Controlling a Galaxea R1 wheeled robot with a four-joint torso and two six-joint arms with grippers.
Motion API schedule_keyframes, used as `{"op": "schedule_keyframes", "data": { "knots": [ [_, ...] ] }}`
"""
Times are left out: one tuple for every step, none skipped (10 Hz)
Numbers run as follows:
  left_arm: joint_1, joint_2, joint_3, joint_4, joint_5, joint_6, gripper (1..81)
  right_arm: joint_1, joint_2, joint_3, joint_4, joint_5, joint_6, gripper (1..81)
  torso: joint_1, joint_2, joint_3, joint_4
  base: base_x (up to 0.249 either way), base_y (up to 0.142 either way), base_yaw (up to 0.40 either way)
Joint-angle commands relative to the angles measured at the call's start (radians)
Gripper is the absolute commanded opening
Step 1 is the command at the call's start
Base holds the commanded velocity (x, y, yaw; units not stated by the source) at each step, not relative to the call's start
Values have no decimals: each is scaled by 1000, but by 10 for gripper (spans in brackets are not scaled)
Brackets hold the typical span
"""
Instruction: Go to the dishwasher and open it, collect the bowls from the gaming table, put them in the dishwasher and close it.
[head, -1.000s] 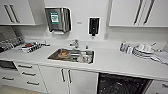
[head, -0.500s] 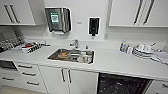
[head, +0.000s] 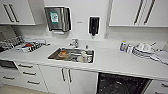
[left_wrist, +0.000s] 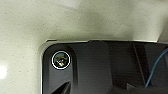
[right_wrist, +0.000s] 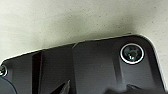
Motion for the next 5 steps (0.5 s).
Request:
{"op": "schedule_keyframes", "data": {
  "knots": [
    [-30,27,-52,30,58,2,811,25,13,-13,-10,-52,-3,811,-63,97,0,0,0,0,0],
    [-30,43,-77,30,60,2,811,24,13,-13,-7,-51,-3,811,-86,133,0,0,0,0,0],
    [-30,53,-92,30,61,2,811,24,17,-13,-7,-51,-3,811,-109,169,0,0,0,0,0],
    [-30,61,-103,30,63,2,811,25,19,-13,-7,-51,-1,811,-131,203,0,0,0,0,0],
    [-30,61,-105,29,63,2,811,25,19,-13,-7,-51,-1,811,-152,235,0,0,0,0,0]
  ]
}}
